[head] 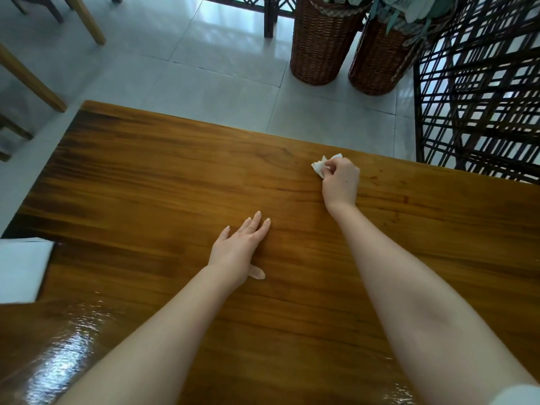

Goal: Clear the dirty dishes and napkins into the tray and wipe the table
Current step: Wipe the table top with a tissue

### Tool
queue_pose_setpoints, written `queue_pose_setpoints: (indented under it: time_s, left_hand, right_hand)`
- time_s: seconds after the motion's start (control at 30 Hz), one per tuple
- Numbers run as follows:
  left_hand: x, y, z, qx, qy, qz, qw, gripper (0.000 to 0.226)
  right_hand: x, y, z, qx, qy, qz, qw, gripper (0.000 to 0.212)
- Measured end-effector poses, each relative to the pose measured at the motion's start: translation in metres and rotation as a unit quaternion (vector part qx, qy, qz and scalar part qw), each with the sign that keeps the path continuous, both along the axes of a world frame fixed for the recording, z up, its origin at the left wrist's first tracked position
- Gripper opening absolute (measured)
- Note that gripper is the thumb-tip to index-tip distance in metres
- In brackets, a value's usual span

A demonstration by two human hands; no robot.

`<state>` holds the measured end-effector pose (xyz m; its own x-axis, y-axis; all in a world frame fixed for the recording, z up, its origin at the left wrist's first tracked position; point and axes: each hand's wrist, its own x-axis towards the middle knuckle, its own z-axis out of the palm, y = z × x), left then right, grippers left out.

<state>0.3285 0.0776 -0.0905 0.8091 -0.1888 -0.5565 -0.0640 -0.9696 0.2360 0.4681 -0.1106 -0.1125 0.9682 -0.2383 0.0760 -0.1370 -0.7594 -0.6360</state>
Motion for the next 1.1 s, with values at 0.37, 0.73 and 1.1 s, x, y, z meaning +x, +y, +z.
queue_pose_setpoints:
  time_s: [0.37,0.73,1.1]
  left_hand:
    - [0.002,-0.004,0.001,0.028,0.014,-0.003,0.999,0.114]
    - [0.001,-0.005,0.007,0.021,0.016,0.004,1.000,0.113]
    - [0.002,-0.009,0.016,0.035,0.028,0.003,0.999,0.112]
  right_hand:
    - [-0.025,-0.001,-0.002,-0.015,-0.008,0.121,0.992,0.012]
    - [-0.048,-0.054,-0.005,-0.028,-0.007,0.026,0.999,0.015]
    - [-0.072,-0.063,-0.008,-0.078,-0.025,0.113,0.990,0.011]
